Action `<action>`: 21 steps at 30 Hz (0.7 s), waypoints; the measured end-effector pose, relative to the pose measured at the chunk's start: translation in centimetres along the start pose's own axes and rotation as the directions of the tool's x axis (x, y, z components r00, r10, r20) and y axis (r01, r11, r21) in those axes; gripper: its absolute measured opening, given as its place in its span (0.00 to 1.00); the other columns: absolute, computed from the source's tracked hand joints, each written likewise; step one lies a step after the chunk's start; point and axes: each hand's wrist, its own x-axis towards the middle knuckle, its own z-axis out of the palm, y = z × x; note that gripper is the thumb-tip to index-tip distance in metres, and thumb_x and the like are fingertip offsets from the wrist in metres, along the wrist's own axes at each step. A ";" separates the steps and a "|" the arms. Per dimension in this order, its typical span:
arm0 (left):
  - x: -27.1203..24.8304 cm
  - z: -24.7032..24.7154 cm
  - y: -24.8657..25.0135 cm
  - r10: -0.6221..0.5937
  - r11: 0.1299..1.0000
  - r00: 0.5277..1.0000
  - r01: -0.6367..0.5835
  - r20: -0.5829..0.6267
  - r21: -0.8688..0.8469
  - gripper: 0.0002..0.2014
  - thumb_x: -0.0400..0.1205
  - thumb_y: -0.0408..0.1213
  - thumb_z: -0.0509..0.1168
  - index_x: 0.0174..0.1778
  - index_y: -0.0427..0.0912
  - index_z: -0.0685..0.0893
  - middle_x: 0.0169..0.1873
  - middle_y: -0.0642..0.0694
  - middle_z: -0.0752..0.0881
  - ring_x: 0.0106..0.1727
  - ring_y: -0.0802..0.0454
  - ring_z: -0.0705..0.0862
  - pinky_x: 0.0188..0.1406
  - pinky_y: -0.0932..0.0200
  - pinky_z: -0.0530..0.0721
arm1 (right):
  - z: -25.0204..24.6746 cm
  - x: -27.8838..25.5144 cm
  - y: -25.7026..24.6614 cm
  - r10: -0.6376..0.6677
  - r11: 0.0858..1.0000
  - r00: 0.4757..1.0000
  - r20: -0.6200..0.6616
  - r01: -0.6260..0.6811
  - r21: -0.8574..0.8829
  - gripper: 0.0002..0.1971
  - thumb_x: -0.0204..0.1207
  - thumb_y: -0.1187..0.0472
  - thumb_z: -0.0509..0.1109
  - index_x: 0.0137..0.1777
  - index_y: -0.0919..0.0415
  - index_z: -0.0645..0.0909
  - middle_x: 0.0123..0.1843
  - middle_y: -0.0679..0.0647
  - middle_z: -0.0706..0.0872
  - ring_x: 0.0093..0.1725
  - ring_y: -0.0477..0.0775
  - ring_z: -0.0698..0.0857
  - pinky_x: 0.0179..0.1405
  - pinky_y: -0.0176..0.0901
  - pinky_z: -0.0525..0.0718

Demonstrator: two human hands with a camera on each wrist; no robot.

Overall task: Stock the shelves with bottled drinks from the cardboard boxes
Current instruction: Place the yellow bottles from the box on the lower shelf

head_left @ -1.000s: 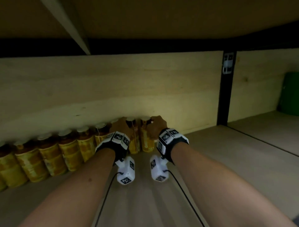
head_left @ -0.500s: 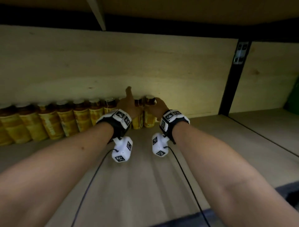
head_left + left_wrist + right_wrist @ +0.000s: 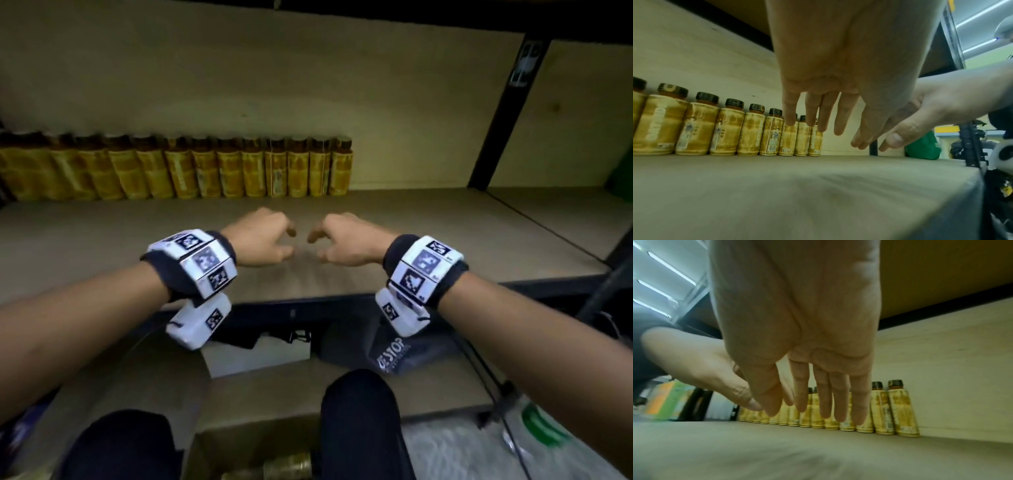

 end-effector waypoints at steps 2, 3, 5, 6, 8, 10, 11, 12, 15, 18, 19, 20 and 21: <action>-3.3 1.4 0.1 -0.002 0.997 1.000 0.002 -0.004 -0.071 0.25 0.80 0.55 0.63 0.72 0.50 0.76 0.69 0.46 0.79 0.70 0.48 0.76 0.66 0.48 0.77 | 2.0 -2.3 -1.3 -0.009 0.999 1.000 -0.019 0.010 0.043 0.21 0.79 0.52 0.68 0.72 0.50 0.77 0.71 0.56 0.79 0.69 0.57 0.78 0.58 0.46 0.76; -4.9 2.2 0.2 -0.018 0.993 1.000 0.016 -0.014 -0.120 0.26 0.80 0.56 0.63 0.72 0.50 0.75 0.70 0.47 0.79 0.70 0.49 0.76 0.67 0.47 0.77 | 3.2 -3.3 -1.8 -0.015 0.998 0.999 -0.045 0.018 0.064 0.21 0.79 0.52 0.68 0.72 0.51 0.77 0.69 0.57 0.80 0.68 0.58 0.78 0.57 0.45 0.75; -8.1 4.6 0.5 -0.039 0.988 0.994 0.024 -0.100 -0.151 0.28 0.80 0.56 0.64 0.74 0.46 0.73 0.71 0.46 0.77 0.71 0.48 0.75 0.69 0.48 0.76 | 6.0 -5.1 -2.7 -0.014 0.998 0.990 -0.143 0.022 0.061 0.20 0.78 0.52 0.67 0.70 0.54 0.78 0.69 0.58 0.80 0.69 0.60 0.78 0.62 0.47 0.77; -9.6 6.3 0.8 -0.035 0.995 0.983 0.016 -0.181 -0.103 0.31 0.80 0.55 0.64 0.75 0.42 0.72 0.72 0.43 0.76 0.74 0.45 0.73 0.71 0.47 0.74 | 7.8 -5.9 -3.1 -0.014 0.999 0.977 -0.212 0.020 0.027 0.21 0.78 0.52 0.67 0.69 0.56 0.78 0.71 0.59 0.78 0.71 0.62 0.76 0.67 0.51 0.76; -12.6 10.2 1.4 0.001 0.997 0.955 0.022 -0.295 0.076 0.36 0.78 0.55 0.65 0.78 0.36 0.67 0.76 0.36 0.70 0.79 0.39 0.66 0.74 0.38 0.69 | 11.7 -7.5 -4.2 -0.004 0.999 0.949 -0.315 -0.011 -0.045 0.25 0.77 0.52 0.66 0.74 0.55 0.73 0.79 0.62 0.67 0.81 0.64 0.63 0.77 0.65 0.66; -14.6 14.6 1.4 0.022 0.982 0.956 0.034 -0.293 0.187 0.40 0.77 0.54 0.65 0.80 0.33 0.64 0.81 0.31 0.60 0.83 0.36 0.56 0.74 0.28 0.63 | 16.0 -8.4 -5.2 0.014 0.997 0.932 -0.363 -0.042 -0.068 0.31 0.77 0.54 0.66 0.81 0.52 0.64 0.86 0.63 0.49 0.86 0.65 0.45 0.81 0.72 0.54; -15.4 16.8 1.3 0.022 0.979 0.964 0.032 -0.266 0.199 0.40 0.76 0.52 0.65 0.80 0.33 0.63 0.82 0.31 0.57 0.84 0.35 0.54 0.74 0.26 0.61 | 18.1 -8.7 -5.5 0.009 0.996 0.926 -0.377 -0.041 -0.075 0.34 0.77 0.55 0.67 0.83 0.52 0.61 0.87 0.63 0.42 0.86 0.65 0.40 0.82 0.72 0.51; -16.1 18.8 1.0 0.015 0.983 0.972 0.028 -0.236 0.179 0.40 0.76 0.50 0.65 0.80 0.32 0.63 0.82 0.31 0.56 0.84 0.36 0.53 0.75 0.26 0.61 | 20.1 -8.9 -5.8 0.003 0.997 0.928 -0.372 -0.032 -0.071 0.35 0.76 0.56 0.67 0.84 0.52 0.59 0.87 0.62 0.37 0.86 0.65 0.38 0.82 0.71 0.50; -17.5 24.3 -0.1 -0.128 0.992 0.989 0.128 -0.070 0.006 0.39 0.78 0.46 0.65 0.82 0.35 0.57 0.83 0.33 0.53 0.84 0.38 0.51 0.79 0.34 0.57 | 25.6 -8.6 -5.4 0.038 0.999 0.979 -0.200 -0.032 0.036 0.35 0.77 0.57 0.67 0.84 0.53 0.59 0.87 0.60 0.35 0.86 0.62 0.38 0.83 0.68 0.52; -19.1 30.5 -1.2 -0.311 0.939 0.927 0.333 0.208 -0.080 0.36 0.81 0.46 0.62 0.82 0.38 0.54 0.82 0.35 0.54 0.84 0.39 0.50 0.81 0.38 0.57 | 31.2 -8.0 -4.4 0.152 0.982 0.987 0.045 -0.156 0.109 0.29 0.78 0.55 0.67 0.79 0.55 0.66 0.87 0.63 0.40 0.86 0.64 0.44 0.82 0.66 0.57; -19.9 32.5 -1.4 -0.342 0.927 0.896 0.371 0.285 -0.052 0.35 0.81 0.46 0.62 0.81 0.39 0.55 0.81 0.35 0.57 0.83 0.38 0.53 0.80 0.38 0.59 | 33.1 -8.0 -4.1 0.199 0.973 0.973 0.115 -0.209 0.092 0.28 0.78 0.54 0.68 0.78 0.55 0.67 0.87 0.64 0.41 0.86 0.66 0.46 0.82 0.66 0.57; -20.7 34.3 -1.5 -0.362 0.919 0.860 0.393 0.361 -0.014 0.35 0.81 0.46 0.62 0.81 0.40 0.56 0.79 0.35 0.59 0.82 0.38 0.54 0.79 0.38 0.60 | 34.8 -8.0 -3.9 0.242 0.965 0.953 0.181 -0.256 0.060 0.29 0.78 0.55 0.68 0.78 0.55 0.67 0.87 0.65 0.41 0.86 0.68 0.47 0.82 0.66 0.56; -21.6 35.9 -1.4 -0.369 0.914 0.814 0.406 0.448 0.014 0.35 0.80 0.45 0.62 0.81 0.40 0.56 0.79 0.36 0.60 0.82 0.38 0.55 0.78 0.39 0.63 | 36.4 -7.9 -3.8 0.281 0.954 0.927 0.250 -0.297 0.031 0.30 0.78 0.55 0.68 0.79 0.55 0.66 0.87 0.66 0.41 0.85 0.69 0.47 0.82 0.67 0.55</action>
